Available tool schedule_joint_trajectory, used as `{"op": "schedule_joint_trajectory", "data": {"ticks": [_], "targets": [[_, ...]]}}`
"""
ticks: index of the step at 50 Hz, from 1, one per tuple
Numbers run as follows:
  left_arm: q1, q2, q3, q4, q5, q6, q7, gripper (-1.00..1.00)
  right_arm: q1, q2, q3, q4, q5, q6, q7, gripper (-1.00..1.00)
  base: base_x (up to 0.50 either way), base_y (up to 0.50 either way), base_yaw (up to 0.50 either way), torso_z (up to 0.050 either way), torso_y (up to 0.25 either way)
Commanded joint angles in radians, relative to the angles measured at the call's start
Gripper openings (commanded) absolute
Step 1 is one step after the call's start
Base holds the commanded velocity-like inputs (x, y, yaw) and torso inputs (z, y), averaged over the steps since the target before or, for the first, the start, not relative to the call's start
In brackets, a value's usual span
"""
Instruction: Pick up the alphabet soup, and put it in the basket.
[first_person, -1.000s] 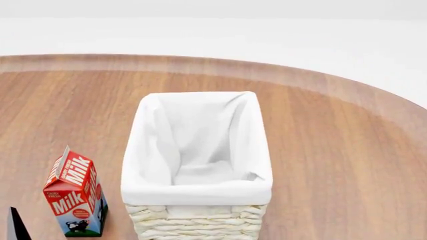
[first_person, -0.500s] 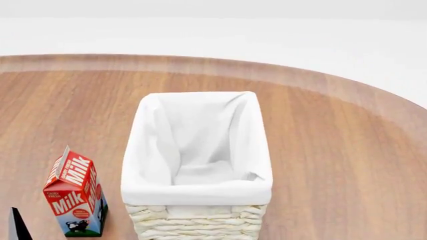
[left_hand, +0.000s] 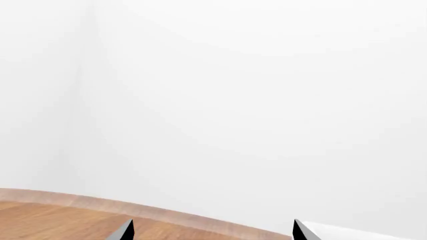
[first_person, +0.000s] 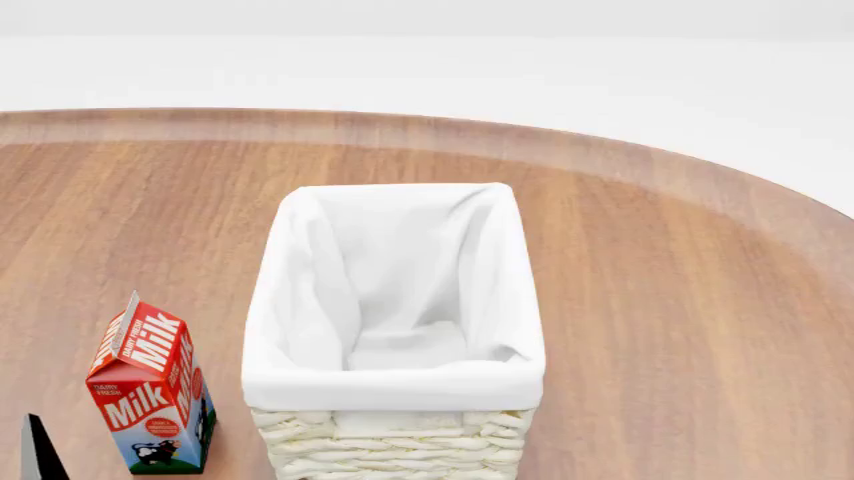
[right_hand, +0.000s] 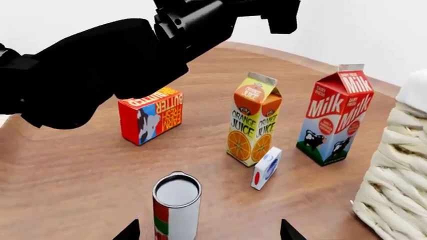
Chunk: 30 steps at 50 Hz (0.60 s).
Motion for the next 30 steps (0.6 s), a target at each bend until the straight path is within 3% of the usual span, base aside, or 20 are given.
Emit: {"op": "schedule_joint_trajectory", "data": {"ticks": [1, 30], "targets": [[-0.001, -0.002, 0.003, -0.002, 0.002, 0.002, -0.003, 1.0, 0.0, -0.003, -0.017, 0.005, -0.04, -0.002, 0.003, 1.0, 0.0, 0.0, 0.0, 0.0, 0.0], [0.0, -0.007, 0.012, 0.004, 0.003, 0.003, -0.012, 1.0, 0.021, -0.025, -0.058, 0.068, -0.126, 0.031, 0.016, 1.0, 0.0, 0.0, 0.0, 0.0, 0.0]]}}
